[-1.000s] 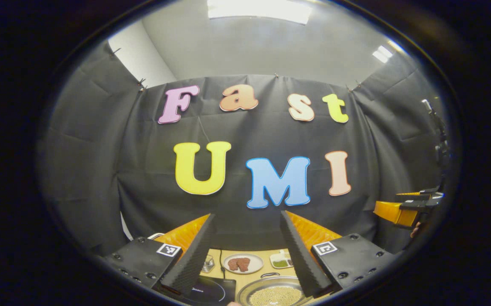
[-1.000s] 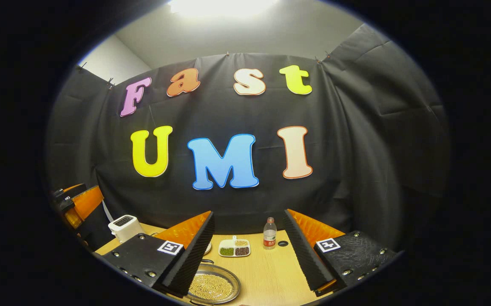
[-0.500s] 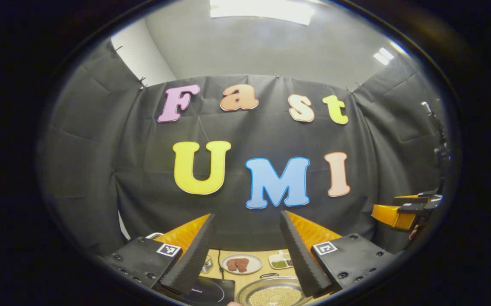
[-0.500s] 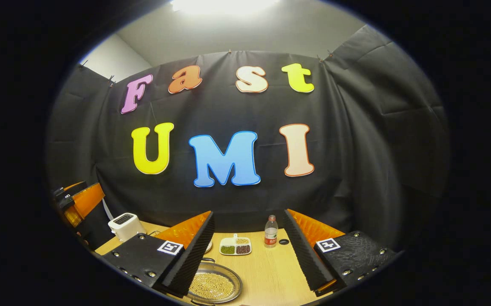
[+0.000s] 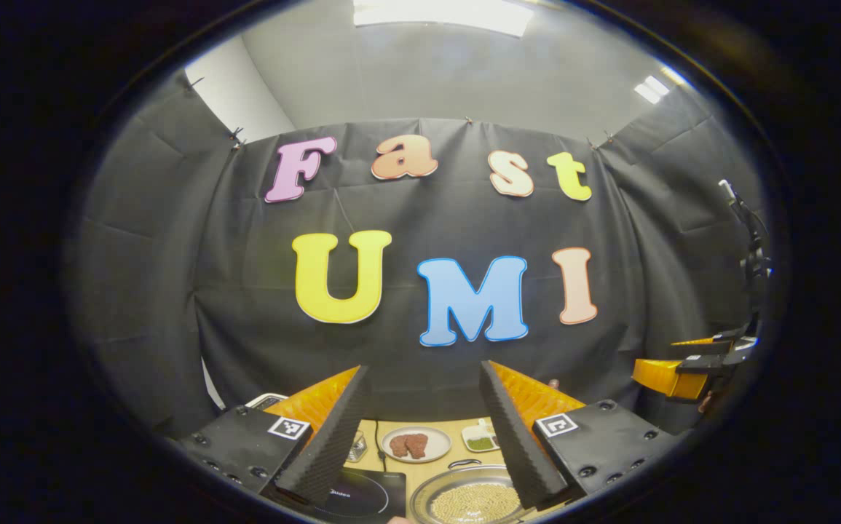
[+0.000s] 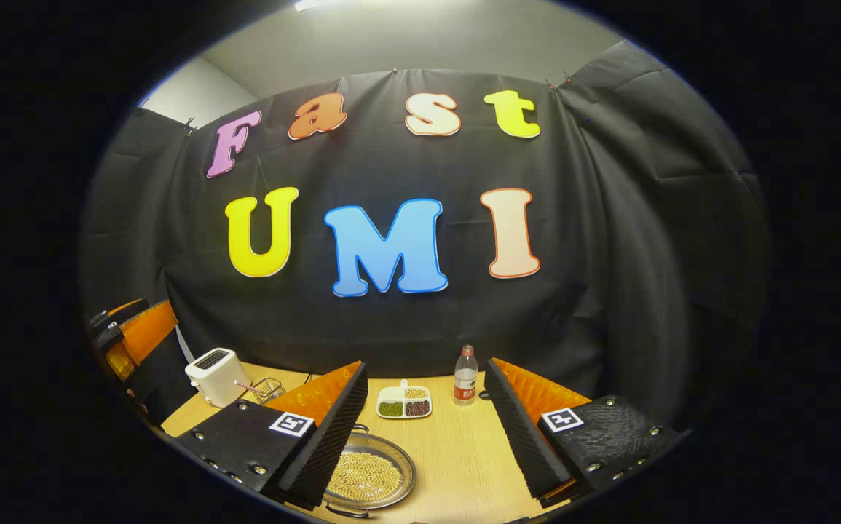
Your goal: First push the handle of the pot to place it horizontally, then grasp the pot with both hands and set it on the induction cooktop.
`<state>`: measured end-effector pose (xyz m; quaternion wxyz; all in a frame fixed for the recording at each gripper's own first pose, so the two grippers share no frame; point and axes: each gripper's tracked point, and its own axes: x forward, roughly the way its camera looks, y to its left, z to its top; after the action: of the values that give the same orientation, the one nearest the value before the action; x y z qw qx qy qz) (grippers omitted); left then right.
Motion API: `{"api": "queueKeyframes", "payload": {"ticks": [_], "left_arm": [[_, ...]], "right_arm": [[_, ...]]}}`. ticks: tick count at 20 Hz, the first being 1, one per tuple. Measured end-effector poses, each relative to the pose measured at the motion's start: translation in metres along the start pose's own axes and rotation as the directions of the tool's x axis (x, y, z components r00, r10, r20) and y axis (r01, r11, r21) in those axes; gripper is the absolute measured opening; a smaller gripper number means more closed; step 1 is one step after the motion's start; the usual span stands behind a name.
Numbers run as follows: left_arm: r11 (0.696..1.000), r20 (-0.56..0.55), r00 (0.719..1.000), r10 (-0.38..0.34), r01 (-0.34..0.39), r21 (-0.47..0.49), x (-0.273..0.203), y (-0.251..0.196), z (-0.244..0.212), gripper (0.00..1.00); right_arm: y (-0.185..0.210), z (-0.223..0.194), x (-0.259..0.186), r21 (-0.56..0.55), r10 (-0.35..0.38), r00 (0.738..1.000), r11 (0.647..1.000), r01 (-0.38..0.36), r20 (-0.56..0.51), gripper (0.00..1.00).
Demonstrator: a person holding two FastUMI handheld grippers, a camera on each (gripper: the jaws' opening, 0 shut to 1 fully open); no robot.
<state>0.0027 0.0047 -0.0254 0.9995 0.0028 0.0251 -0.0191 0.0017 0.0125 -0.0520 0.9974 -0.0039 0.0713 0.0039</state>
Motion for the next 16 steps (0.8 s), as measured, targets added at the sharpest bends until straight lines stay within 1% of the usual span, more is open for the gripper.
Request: {"api": "queueKeyframes", "payload": {"ticks": [1,3,5,7,9,10,11,12,14,15,16], "left_arm": [[1.0,-0.002,1.0,0.001,-0.001,-0.003,-0.001,0.002,-0.001,0.99],[1.0,-0.01,1.0,0.006,-0.006,-0.002,0.0,0.004,-0.004,0.95],[1.0,-0.015,1.0,0.012,-0.012,0.001,-0.001,0.007,-0.009,0.99],[1.0,-0.019,1.0,0.02,-0.02,-0.002,-0.002,0.01,-0.011,0.99],[1.0,-0.025,0.999,0.026,-0.026,-0.007,-0.003,0.014,-0.016,0.99],[0.999,-0.028,0.999,0.032,-0.032,-0.007,-0.005,0.017,-0.019,0.99],[0.999,-0.03,0.999,0.038,-0.038,-0.004,-0.005,0.02,-0.021,0.99],[0.999,-0.033,0.999,0.042,-0.043,-0.002,-0.007,0.022,-0.022,0.99],[0.999,-0.04,0.998,0.054,-0.054,0.003,-0.007,0.028,-0.025,0.99],[0.998,-0.045,0.997,0.062,-0.062,0.006,-0.009,0.032,-0.026,0.99],[0.997,-0.047,0.996,0.072,-0.071,0.009,-0.012,0.037,-0.027,0.99]], "right_arm": [[0.004,-0.006,0.001,0.004,0.012,1.0,1.0,-0.011,-0.021,0.98],[0.013,-0.022,0.001,0.007,0.036,0.997,0.999,-0.036,-0.072,0.98],[0.023,-0.04,0.002,0.003,0.064,0.989,0.998,-0.064,-0.131,0.98],[0.035,-0.062,0.003,-0.009,0.092,0.976,0.995,-0.096,-0.197,0.9],[0.049,-0.091,0.002,-0.003,0.131,0.95,0.99,-0.138,-0.283,0.8],[0.058,-0.106,0.0,0.011,0.157,0.93,0.987,-0.162,-0.333,0.7],[0.063,-0.121,-0.001,0.029,0.168,0.908,0.985,-0.171,-0.385,0.68],[0.072,-0.137,-0.003,0.051,0.193,0.879,0.98,-0.19,-0.436,0.55],[0.091,-0.165,-0.012,0.091,0.252,0.816,0.967,-0.24,-0.521,0.55],[0.093,-0.182,-0.01,0.09,0.241,0.794,0.969,-0.231,-0.558,0.55],[0.094,-0.192,-0.015,0.105,0.245,0.77,0.968,-0.228,-0.59,0.34]]}}
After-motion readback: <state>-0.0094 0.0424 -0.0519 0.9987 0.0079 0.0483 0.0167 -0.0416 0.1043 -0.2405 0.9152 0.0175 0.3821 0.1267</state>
